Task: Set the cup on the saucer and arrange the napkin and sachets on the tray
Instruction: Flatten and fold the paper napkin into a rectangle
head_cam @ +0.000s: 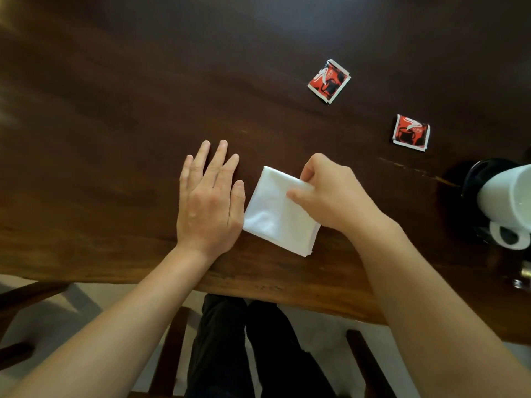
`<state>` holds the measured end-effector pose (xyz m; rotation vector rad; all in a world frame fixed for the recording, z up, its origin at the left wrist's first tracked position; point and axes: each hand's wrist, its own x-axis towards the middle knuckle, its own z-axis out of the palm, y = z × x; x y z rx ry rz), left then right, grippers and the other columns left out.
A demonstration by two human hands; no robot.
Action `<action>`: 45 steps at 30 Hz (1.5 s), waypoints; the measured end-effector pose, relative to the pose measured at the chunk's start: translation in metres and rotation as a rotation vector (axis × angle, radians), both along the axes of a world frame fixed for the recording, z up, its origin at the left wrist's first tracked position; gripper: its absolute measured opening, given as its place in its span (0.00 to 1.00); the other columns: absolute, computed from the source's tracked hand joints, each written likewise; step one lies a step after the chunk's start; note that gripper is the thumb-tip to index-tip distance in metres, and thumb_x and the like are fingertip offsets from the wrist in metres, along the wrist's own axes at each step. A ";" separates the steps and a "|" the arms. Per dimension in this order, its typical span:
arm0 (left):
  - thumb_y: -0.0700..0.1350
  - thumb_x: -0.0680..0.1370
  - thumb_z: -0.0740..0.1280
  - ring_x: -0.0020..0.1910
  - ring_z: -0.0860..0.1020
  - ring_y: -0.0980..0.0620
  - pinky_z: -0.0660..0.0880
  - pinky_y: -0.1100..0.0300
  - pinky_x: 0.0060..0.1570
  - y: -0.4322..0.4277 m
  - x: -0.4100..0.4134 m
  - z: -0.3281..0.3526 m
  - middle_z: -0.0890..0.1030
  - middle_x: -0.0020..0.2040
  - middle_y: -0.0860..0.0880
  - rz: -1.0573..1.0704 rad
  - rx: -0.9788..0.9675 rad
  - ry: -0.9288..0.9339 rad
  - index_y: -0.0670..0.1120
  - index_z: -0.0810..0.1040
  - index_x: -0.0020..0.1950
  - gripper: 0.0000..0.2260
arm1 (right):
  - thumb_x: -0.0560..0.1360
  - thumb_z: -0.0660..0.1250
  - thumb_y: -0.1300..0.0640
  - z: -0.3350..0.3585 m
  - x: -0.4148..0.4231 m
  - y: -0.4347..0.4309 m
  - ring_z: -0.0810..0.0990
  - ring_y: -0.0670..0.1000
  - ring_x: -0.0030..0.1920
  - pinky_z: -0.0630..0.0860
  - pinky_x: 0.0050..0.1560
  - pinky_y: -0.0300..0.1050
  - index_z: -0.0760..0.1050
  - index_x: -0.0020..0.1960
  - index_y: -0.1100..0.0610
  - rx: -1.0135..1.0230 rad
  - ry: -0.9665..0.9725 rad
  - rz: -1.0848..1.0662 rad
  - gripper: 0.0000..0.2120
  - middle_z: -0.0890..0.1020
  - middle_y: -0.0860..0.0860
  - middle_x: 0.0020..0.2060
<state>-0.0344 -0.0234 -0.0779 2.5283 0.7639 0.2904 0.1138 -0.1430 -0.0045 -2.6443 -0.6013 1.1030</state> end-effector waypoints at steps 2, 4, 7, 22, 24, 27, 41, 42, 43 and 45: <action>0.47 0.83 0.55 0.79 0.60 0.44 0.52 0.44 0.79 0.001 0.000 0.000 0.70 0.76 0.44 -0.009 -0.013 -0.026 0.42 0.76 0.71 0.20 | 0.78 0.70 0.50 0.000 0.004 0.000 0.78 0.47 0.44 0.75 0.40 0.41 0.73 0.54 0.51 -0.058 0.147 -0.008 0.09 0.78 0.47 0.45; 0.47 0.83 0.54 0.79 0.62 0.44 0.52 0.44 0.78 0.003 -0.001 0.000 0.74 0.73 0.46 -0.011 -0.063 -0.082 0.43 0.80 0.66 0.20 | 0.78 0.69 0.50 0.001 0.002 -0.003 0.79 0.47 0.44 0.75 0.39 0.39 0.77 0.53 0.52 -0.032 0.220 -0.011 0.07 0.80 0.48 0.46; 0.48 0.83 0.53 0.76 0.66 0.47 0.53 0.42 0.78 0.007 -0.004 0.001 0.82 0.64 0.50 -0.010 -0.188 -0.185 0.45 0.87 0.50 0.21 | 0.78 0.69 0.51 0.010 -0.007 -0.012 0.81 0.49 0.49 0.79 0.47 0.42 0.79 0.52 0.52 0.057 0.358 -0.120 0.06 0.81 0.49 0.48; 0.70 0.70 0.69 0.57 0.83 0.46 0.82 0.44 0.56 -0.010 0.005 0.159 0.81 0.61 0.47 0.187 -1.350 0.151 0.50 0.73 0.66 0.33 | 0.79 0.69 0.57 0.124 -0.079 -0.053 0.83 0.53 0.56 0.82 0.57 0.53 0.76 0.60 0.52 0.635 0.526 -0.812 0.10 0.81 0.52 0.56; 0.70 0.66 0.72 0.58 0.82 0.43 0.80 0.41 0.57 -0.013 0.010 0.176 0.81 0.61 0.45 0.221 -1.445 0.254 0.51 0.72 0.68 0.36 | 0.79 0.69 0.58 0.137 -0.085 -0.056 0.82 0.53 0.56 0.82 0.56 0.53 0.75 0.62 0.52 0.658 0.519 -0.827 0.12 0.80 0.53 0.57; 0.75 0.60 0.70 0.56 0.82 0.41 0.80 0.43 0.58 -0.017 0.018 0.198 0.82 0.58 0.43 0.230 -1.466 0.427 0.51 0.74 0.64 0.41 | 0.79 0.69 0.58 0.154 -0.090 -0.063 0.81 0.54 0.59 0.81 0.59 0.56 0.73 0.64 0.50 0.703 0.543 -0.859 0.15 0.79 0.53 0.59; 0.63 0.73 0.71 0.51 0.83 0.43 0.80 0.43 0.57 -0.055 0.037 0.245 0.82 0.53 0.44 0.006 -1.245 0.289 0.47 0.77 0.57 0.23 | 0.78 0.67 0.43 0.178 -0.092 -0.098 0.82 0.55 0.57 0.81 0.59 0.56 0.71 0.65 0.49 0.801 0.486 -0.978 0.19 0.80 0.54 0.58; 0.63 0.75 0.69 0.49 0.83 0.45 0.81 0.45 0.55 -0.060 0.037 0.248 0.82 0.51 0.45 -0.021 -1.156 0.246 0.47 0.77 0.54 0.20 | 0.79 0.65 0.40 0.179 -0.092 -0.096 0.82 0.55 0.56 0.81 0.57 0.56 0.71 0.63 0.49 0.770 0.414 -1.009 0.18 0.80 0.53 0.56; 0.62 0.76 0.68 0.47 0.83 0.46 0.82 0.47 0.52 -0.066 0.037 0.249 0.82 0.48 0.46 -0.055 -1.049 0.185 0.47 0.78 0.51 0.18 | 0.79 0.63 0.39 0.179 -0.092 -0.094 0.83 0.54 0.54 0.82 0.56 0.54 0.72 0.61 0.49 0.740 0.333 -1.037 0.17 0.80 0.53 0.55; 0.62 0.78 0.65 0.41 0.83 0.49 0.84 0.48 0.45 -0.075 0.036 0.249 0.82 0.43 0.47 -0.135 -0.824 0.038 0.44 0.80 0.46 0.20 | 0.80 0.59 0.38 0.179 -0.092 -0.091 0.83 0.52 0.50 0.83 0.52 0.50 0.73 0.56 0.50 0.696 0.151 -1.059 0.17 0.81 0.52 0.51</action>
